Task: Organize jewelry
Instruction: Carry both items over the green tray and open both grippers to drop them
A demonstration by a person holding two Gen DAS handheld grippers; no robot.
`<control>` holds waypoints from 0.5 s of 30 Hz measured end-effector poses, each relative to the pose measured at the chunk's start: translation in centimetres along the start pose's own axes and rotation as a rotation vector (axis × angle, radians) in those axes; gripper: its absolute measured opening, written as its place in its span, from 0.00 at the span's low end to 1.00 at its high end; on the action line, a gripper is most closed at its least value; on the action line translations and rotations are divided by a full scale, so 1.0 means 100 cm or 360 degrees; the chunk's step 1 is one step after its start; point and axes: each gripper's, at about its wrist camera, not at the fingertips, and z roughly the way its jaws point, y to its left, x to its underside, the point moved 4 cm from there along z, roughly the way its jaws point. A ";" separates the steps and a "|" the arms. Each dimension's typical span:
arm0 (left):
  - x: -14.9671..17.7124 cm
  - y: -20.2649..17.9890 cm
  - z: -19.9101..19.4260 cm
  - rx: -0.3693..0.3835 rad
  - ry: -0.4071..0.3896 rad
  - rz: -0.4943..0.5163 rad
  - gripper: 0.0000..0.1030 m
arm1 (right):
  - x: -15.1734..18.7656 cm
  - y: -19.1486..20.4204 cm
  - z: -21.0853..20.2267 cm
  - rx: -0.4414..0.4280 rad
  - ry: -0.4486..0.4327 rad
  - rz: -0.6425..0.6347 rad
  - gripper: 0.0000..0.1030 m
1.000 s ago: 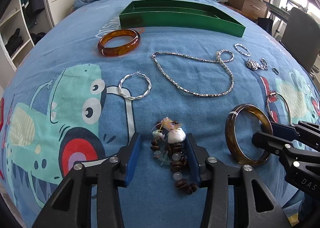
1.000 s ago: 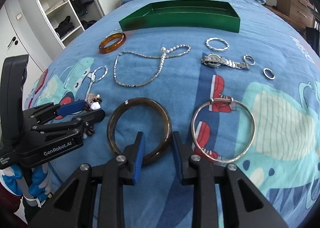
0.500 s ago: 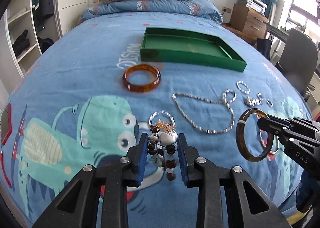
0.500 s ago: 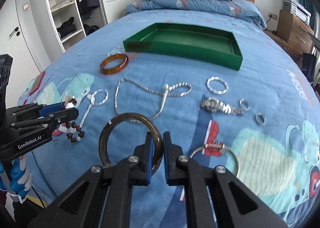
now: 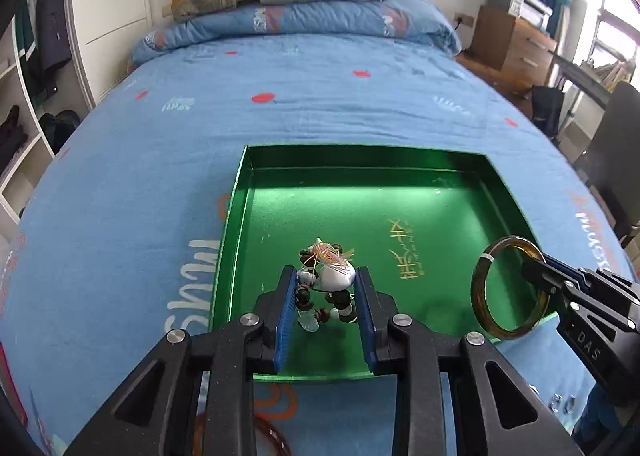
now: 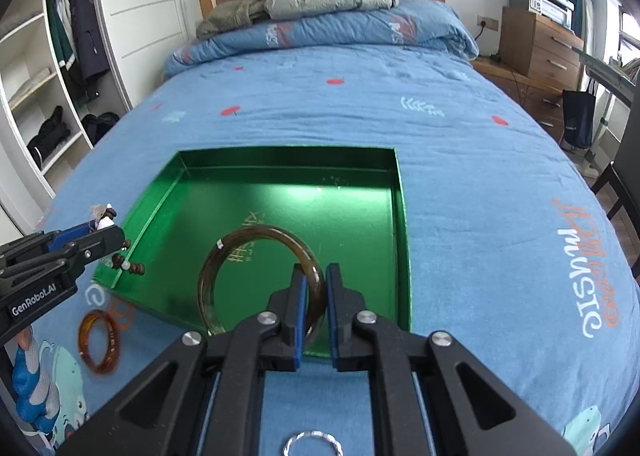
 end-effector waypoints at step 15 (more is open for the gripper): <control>-0.015 0.011 0.028 -0.0036 0.0075 -0.0056 0.48 | -0.011 -0.015 0.054 0.0126 0.0171 -0.0023 0.20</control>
